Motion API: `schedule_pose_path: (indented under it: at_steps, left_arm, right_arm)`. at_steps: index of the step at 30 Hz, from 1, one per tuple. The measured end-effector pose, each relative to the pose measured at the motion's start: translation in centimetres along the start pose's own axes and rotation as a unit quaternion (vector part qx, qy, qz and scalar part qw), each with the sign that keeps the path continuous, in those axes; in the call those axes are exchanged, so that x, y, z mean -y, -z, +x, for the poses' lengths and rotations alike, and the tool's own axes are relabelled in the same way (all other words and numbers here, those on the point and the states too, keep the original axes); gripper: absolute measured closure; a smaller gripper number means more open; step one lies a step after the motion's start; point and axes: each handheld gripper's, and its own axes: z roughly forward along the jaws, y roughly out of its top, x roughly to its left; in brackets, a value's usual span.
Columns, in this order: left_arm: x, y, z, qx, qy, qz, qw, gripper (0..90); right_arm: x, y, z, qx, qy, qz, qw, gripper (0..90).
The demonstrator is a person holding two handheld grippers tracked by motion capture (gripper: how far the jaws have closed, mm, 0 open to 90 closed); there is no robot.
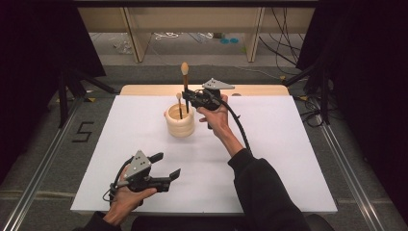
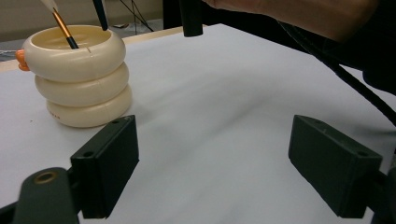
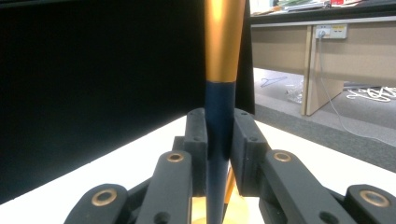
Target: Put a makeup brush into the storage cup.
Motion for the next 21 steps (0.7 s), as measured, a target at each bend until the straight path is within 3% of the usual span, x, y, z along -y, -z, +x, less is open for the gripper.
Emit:
schedule_pose_path:
  at_steps: [1,2,6,10,21]
  left_arm:
    - [0.0,0.0,0.1,0.002,-0.008,0.001,1.0,16.0]
    - [0.0,0.0,0.0,-0.001,0.002,0.001,1.0,16.0]
    - [0.0,-0.1,0.0,0.003,-0.005,0.001,1.0,16.0]
    - [0.1,0.0,-0.1,0.0,0.006,0.0,1.0,16.0]
    - [0.0,0.0,-0.2,0.003,-0.005,0.004,1.0,16.1]
  right_arm:
    - [0.0,0.0,0.0,0.0,-0.001,0.002,1.0,78.3]
    - [0.1,-0.2,0.0,0.0,0.007,-0.004,1.0,78.3]
    - [0.2,-0.4,0.1,0.0,-0.001,-0.003,1.0,78.3]
    - [0.6,-0.6,0.2,-0.004,-0.01,0.002,0.9999,78.3]
    - [1.5,-1.5,0.4,-0.004,-0.004,0.006,1.0,77.8]
